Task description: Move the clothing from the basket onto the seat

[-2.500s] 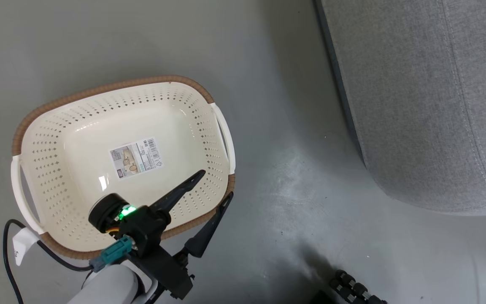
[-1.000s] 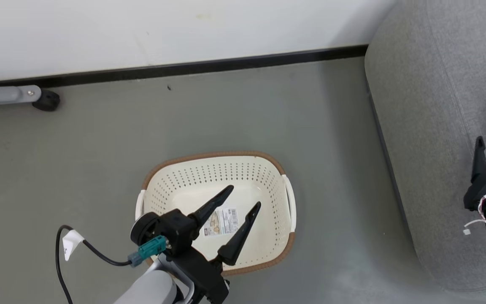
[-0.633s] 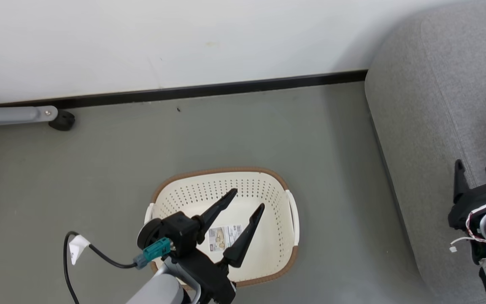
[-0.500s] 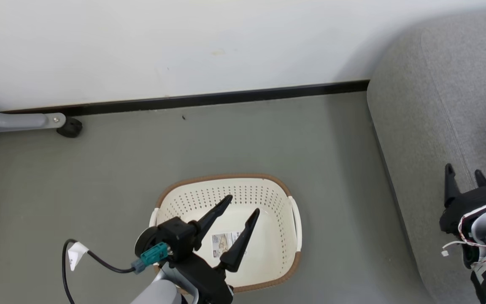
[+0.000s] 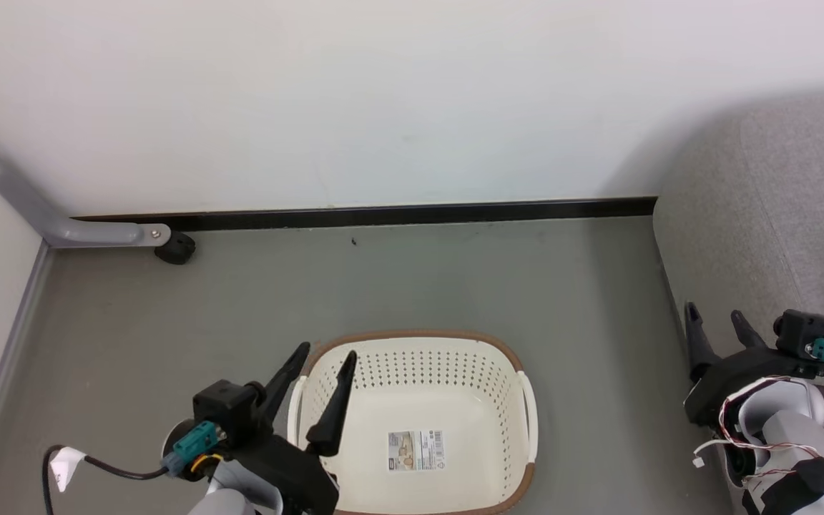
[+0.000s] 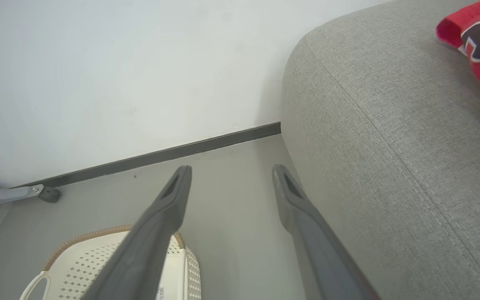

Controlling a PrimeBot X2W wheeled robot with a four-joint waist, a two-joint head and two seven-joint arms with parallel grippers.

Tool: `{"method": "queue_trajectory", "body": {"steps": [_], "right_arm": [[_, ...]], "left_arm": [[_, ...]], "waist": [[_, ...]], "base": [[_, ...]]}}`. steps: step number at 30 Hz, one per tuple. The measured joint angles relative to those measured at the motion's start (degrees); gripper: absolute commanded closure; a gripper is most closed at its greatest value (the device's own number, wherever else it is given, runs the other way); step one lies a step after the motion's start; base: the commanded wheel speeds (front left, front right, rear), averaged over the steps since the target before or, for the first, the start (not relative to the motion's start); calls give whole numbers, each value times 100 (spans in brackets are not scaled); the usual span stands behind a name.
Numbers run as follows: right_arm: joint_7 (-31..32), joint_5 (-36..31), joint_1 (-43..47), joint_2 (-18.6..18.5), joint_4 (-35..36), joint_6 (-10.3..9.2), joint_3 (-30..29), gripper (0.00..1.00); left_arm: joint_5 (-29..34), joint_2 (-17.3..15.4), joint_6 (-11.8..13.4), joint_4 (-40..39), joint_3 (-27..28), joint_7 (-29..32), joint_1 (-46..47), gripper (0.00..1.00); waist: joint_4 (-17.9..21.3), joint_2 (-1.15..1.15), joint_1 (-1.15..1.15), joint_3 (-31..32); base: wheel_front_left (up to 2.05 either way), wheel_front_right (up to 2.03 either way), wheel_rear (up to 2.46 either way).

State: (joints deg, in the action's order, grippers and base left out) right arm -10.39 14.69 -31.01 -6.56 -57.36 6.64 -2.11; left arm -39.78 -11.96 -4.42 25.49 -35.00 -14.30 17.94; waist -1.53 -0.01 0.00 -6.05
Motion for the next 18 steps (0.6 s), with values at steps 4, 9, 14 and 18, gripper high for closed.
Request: {"method": "queue_trajectory", "body": {"steps": [4,9,14,18], "right_arm": [[-88,-1,110,82,243,42,182,0],[-210,-18,176,119,519,42,371,0],[-282,-89,494,158,798,42,557,0],[-333,-154,695,201,1120,43,709,0]], "left_arm": [[0,-78,155,118,292,0,-131,0],[1,-121,331,210,564,0,-331,0],[12,-121,549,233,828,0,-545,0],[20,-144,704,186,1088,0,-745,0]], "waist": [[-135,0,0,194],[-237,1,0,382],[-307,0,0,569],[-342,0,0,685]], "base": [[0,0,0],[0,0,0],[0,0,0],[0,0,0]]}}
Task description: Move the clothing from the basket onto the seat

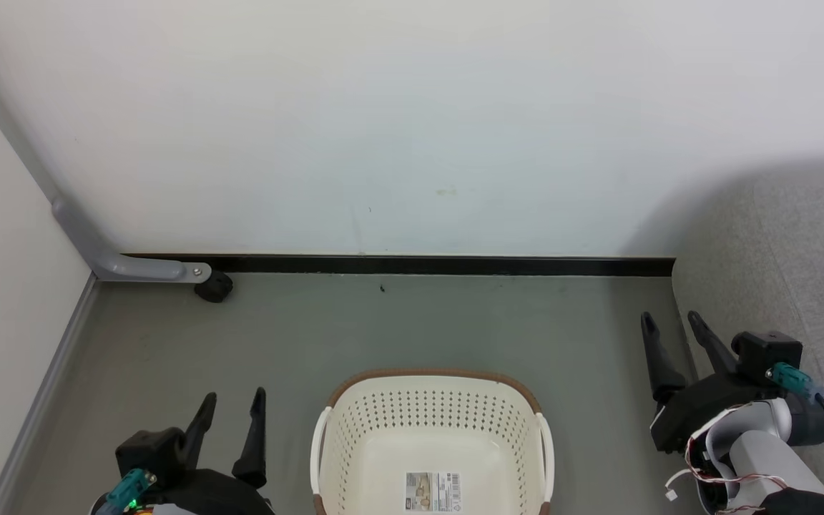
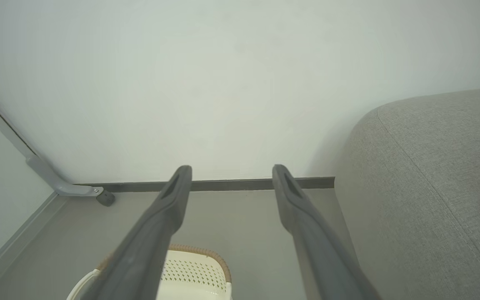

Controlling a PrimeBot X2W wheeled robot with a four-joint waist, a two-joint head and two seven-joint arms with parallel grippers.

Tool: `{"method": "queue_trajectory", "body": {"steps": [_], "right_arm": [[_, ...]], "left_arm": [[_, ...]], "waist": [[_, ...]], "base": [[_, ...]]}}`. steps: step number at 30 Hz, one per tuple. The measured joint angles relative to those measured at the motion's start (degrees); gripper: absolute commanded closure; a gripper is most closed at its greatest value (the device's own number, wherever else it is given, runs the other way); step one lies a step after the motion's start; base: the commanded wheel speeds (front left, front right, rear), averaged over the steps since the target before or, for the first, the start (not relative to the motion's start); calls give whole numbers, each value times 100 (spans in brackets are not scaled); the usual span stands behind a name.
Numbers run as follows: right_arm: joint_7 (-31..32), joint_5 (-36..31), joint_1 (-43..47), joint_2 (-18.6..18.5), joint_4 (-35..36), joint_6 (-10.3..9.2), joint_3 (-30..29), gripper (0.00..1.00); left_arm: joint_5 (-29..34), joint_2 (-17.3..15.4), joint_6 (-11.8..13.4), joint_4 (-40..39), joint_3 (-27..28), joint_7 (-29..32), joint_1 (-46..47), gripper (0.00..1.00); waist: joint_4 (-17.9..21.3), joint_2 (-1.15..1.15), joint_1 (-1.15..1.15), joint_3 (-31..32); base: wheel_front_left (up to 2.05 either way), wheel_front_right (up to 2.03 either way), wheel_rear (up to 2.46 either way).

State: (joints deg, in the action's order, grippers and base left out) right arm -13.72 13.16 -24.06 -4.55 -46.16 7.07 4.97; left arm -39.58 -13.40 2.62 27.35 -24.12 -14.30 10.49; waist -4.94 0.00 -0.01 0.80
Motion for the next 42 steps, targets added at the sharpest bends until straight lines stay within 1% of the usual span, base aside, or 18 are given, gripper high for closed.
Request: {"method": "queue_trajectory", "body": {"steps": [3,9,16,18,30,38,42], "right_arm": [[-5,-18,138,21,210,0,44,0],[-51,-111,507,53,628,-19,89,0],[-52,-223,970,115,1014,-246,234,0],[-52,-258,1050,124,1134,-277,286,0],[-55,-261,1276,141,1729,-512,367,0],[-55,-263,1329,144,1942,-605,385,0],[-55,-261,1374,144,2006,-613,387,0]], "left_arm": [[41,-7,97,-79,213,0,-73,0],[112,7,154,-230,567,0,-208,0],[207,58,192,-396,779,0,-378,0],[223,102,191,-455,836,0,-428,0],[544,219,32,-615,942,0,-631,0],[754,270,-20,-682,1027,0,-724,0],[832,303,-99,-710,1063,0,-743,0]], "waist": [[-7,0,0,40],[7,0,0,89],[47,0,0,111],[62,0,0,113],[127,0,1,126],[147,0,1,121],[158,0,1,117]], "base": [[0,0,0],[0,0,0],[0,0,0],[0,0,0],[0,0,0],[0,0,0],[0,0,0]]}}
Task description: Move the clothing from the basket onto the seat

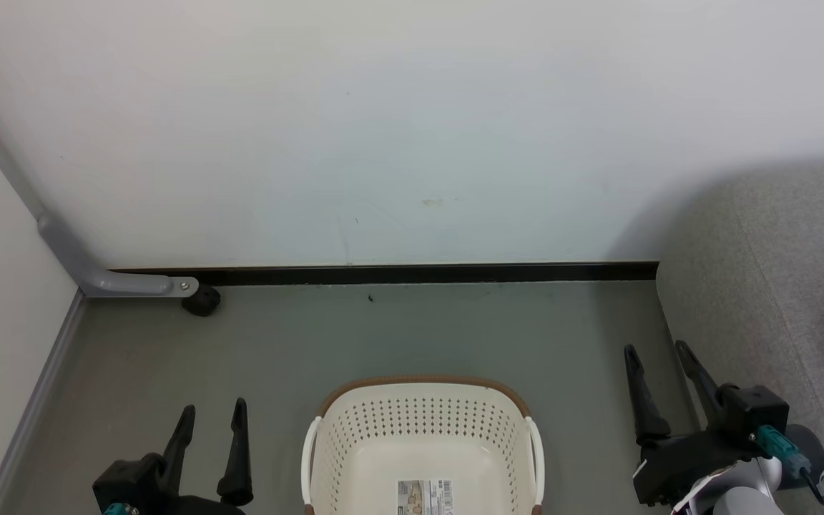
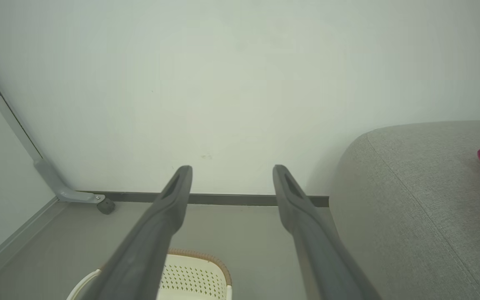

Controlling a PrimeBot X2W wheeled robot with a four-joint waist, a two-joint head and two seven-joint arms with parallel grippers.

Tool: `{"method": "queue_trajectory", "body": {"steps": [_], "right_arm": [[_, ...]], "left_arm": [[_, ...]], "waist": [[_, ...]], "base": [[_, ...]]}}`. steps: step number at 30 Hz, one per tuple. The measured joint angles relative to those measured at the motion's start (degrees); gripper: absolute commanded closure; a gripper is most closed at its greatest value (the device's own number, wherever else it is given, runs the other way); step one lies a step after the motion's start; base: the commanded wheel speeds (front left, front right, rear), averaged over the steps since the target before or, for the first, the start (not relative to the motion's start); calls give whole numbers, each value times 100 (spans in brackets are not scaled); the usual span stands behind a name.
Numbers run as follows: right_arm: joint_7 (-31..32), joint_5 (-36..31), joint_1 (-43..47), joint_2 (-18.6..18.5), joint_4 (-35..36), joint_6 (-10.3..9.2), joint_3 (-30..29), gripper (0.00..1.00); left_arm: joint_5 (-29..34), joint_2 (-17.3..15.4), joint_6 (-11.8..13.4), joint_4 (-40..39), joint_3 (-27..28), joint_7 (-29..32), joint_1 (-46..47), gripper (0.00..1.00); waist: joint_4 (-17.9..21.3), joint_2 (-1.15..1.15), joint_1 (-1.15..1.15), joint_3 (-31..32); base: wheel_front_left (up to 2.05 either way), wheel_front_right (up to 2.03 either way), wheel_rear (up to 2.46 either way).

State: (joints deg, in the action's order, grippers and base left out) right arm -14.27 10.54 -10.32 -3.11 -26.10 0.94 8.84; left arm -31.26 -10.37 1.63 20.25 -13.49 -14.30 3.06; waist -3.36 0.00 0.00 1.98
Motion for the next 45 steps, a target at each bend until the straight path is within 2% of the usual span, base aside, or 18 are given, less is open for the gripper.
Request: {"method": "queue_trajectory", "body": {"steps": [18,19,26,31,45], "right_arm": [[0,1,40,3,171,-57,2,0],[0,1,40,3,177,-80,4,100],[15,8,457,37,-253,-86,34,100],[86,213,504,42,-269,-85,-32,100],[438,1559,502,44,-156,15,-314,100]], "left_arm": [[293,158,-196,-18,185,0,-2,0],[293,162,-268,-18,190,0,-2,100],[285,277,-265,376,132,19,-285,100],[80,311,-271,393,205,112,-325,100],[-890,377,-369,350,472,453,-311,100]], "waist": [[37,1,0,-17],[39,1,0,-18],[41,1,0,-18],[52,1,0,-24],[102,0,0,-51]], "base": [[0,0,0],[0,0,0],[0,0,0],[0,0,0],[0,0,0]]}}
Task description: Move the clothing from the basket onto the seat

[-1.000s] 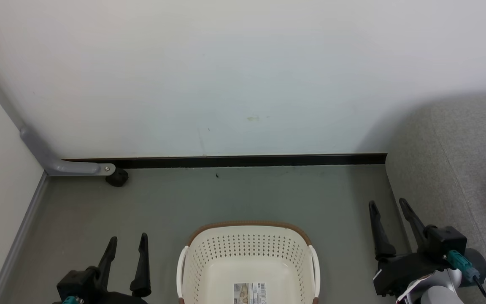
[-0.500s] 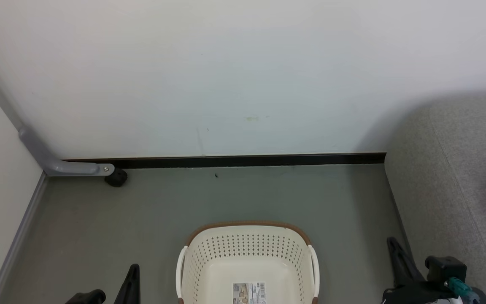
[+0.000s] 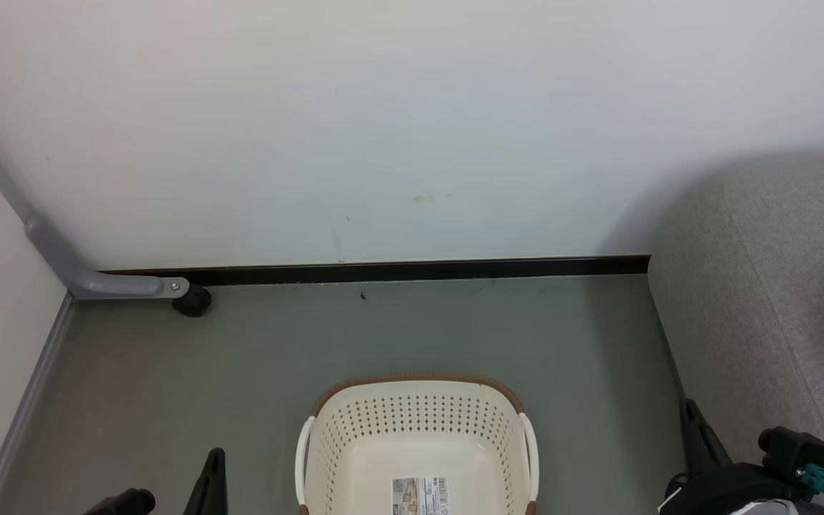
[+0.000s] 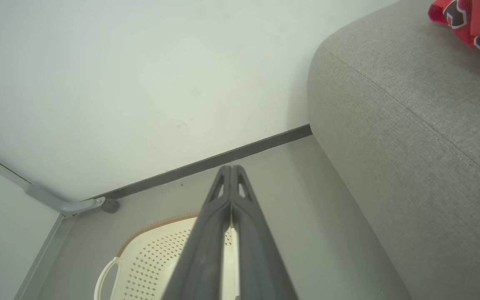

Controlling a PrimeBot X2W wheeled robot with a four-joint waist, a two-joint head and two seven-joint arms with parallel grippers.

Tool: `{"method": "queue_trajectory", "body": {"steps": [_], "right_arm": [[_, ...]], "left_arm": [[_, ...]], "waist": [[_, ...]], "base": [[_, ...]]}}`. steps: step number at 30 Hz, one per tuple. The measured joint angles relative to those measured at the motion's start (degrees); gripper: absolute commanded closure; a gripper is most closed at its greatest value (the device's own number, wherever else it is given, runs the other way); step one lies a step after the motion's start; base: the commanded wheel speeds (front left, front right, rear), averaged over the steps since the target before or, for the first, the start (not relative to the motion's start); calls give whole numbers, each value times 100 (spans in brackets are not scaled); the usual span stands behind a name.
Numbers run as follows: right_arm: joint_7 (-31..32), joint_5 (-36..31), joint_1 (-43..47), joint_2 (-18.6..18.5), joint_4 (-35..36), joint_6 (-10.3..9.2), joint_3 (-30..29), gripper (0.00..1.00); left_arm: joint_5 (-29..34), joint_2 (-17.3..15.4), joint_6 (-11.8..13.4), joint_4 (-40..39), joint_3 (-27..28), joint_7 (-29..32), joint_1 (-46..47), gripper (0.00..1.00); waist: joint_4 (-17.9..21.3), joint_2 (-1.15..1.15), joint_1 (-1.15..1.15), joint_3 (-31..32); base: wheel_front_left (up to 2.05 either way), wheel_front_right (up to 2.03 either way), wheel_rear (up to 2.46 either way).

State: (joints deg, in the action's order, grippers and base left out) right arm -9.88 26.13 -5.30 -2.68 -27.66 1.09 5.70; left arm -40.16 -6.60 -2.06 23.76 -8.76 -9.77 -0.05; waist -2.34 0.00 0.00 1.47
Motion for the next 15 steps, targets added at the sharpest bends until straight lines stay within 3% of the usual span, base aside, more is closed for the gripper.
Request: {"method": "queue_trajectory", "body": {"steps": [15], "right_arm": [[332,1241,-1,2,187,103,-267,100]], "left_arm": [[-990,76,-100,-104,271,321,79,100]], "waist": [[46,0,0,-29]], "base": [[0,0,0]]}}
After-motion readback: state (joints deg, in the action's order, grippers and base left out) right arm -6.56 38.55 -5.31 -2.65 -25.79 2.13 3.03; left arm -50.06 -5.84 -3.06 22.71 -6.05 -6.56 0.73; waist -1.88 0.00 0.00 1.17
